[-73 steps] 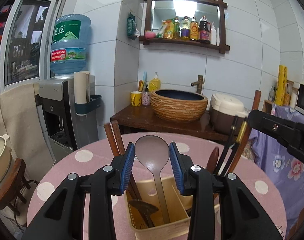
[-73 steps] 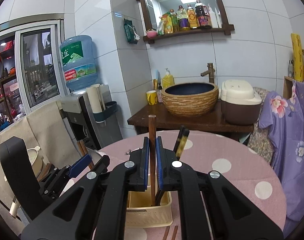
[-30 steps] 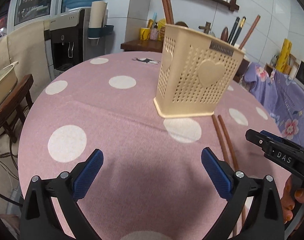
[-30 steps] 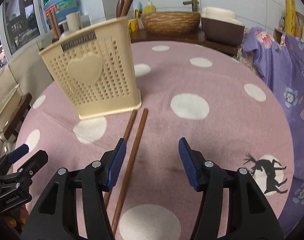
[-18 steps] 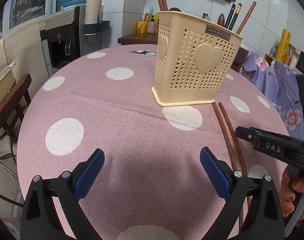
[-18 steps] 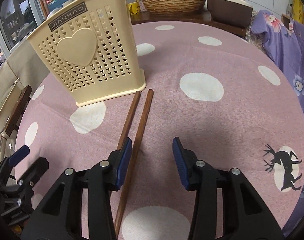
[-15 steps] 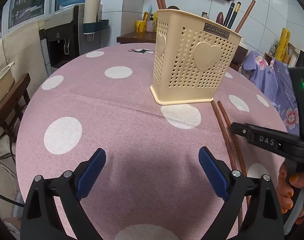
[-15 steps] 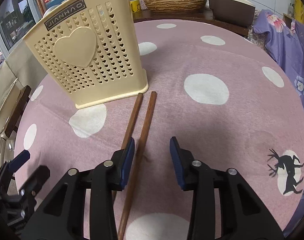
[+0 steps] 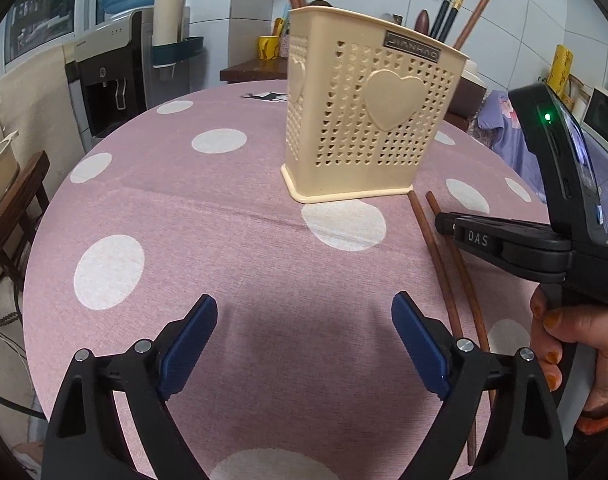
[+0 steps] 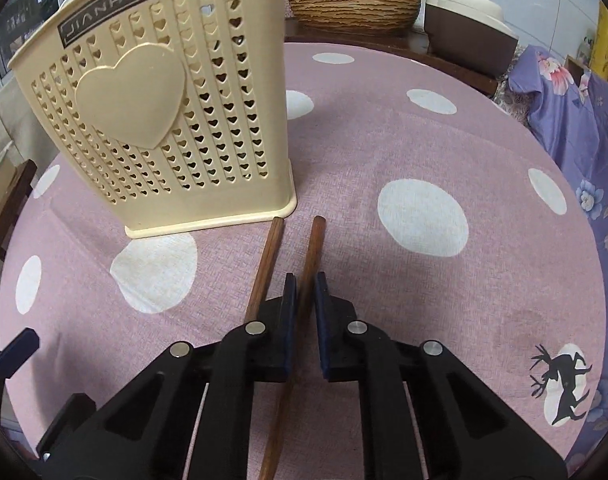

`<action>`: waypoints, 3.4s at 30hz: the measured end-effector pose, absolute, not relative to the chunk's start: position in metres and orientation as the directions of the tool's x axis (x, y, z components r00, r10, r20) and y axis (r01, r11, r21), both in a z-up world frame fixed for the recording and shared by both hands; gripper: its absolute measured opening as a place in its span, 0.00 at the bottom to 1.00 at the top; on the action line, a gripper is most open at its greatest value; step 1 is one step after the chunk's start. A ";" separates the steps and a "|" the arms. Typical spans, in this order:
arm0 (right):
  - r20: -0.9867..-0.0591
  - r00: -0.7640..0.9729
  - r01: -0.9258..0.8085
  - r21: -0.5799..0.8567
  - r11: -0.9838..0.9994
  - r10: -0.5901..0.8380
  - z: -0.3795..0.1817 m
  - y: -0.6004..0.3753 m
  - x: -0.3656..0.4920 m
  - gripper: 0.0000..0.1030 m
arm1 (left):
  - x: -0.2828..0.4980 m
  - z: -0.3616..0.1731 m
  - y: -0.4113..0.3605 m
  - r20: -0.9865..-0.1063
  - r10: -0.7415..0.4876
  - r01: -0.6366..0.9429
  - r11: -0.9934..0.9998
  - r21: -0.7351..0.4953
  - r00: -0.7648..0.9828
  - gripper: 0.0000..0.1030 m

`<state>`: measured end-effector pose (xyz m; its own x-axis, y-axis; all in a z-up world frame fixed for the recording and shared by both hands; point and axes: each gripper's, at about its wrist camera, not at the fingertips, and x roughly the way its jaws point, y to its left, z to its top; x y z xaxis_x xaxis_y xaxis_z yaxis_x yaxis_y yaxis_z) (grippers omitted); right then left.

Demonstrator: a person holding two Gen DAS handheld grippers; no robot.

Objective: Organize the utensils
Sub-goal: 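Move both grippers to the last two brown chopsticks and grasp one with the right gripper, then grasp the other brown chopstick with the left gripper while the right holds its chopstick, then lift both brown chopsticks and lower them into the cream holder with both grippers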

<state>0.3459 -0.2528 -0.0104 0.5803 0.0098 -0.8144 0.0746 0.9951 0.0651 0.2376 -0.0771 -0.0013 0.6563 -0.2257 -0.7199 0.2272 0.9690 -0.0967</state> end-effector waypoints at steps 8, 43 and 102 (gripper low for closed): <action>-0.797 0.604 0.133 0.125 0.983 0.019 -0.006 -0.296 0.322 0.09 | 0.249 -0.001 -0.100 -0.744 -0.278 0.289 0.950 -0.119 0.607 0.70; -0.762 0.647 0.214 0.190 0.958 0.006 -0.006 -0.332 0.289 0.09 | 0.331 -0.009 -0.198 -0.788 -0.262 0.357 0.932 -0.058 0.557 0.08; -0.474 0.846 -0.138 0.248 0.959 0.244 0.189 -0.289 0.261 0.07 | 0.251 0.186 -0.084 -0.371 -0.485 0.423 0.874 -0.239 0.792 0.08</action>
<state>0.2610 -0.2891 0.1894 0.8461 0.2444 -0.4736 -0.1382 0.9589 0.2478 0.2509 -0.0845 0.1863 0.7921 -0.4849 -0.3707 0.4231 0.8740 -0.2390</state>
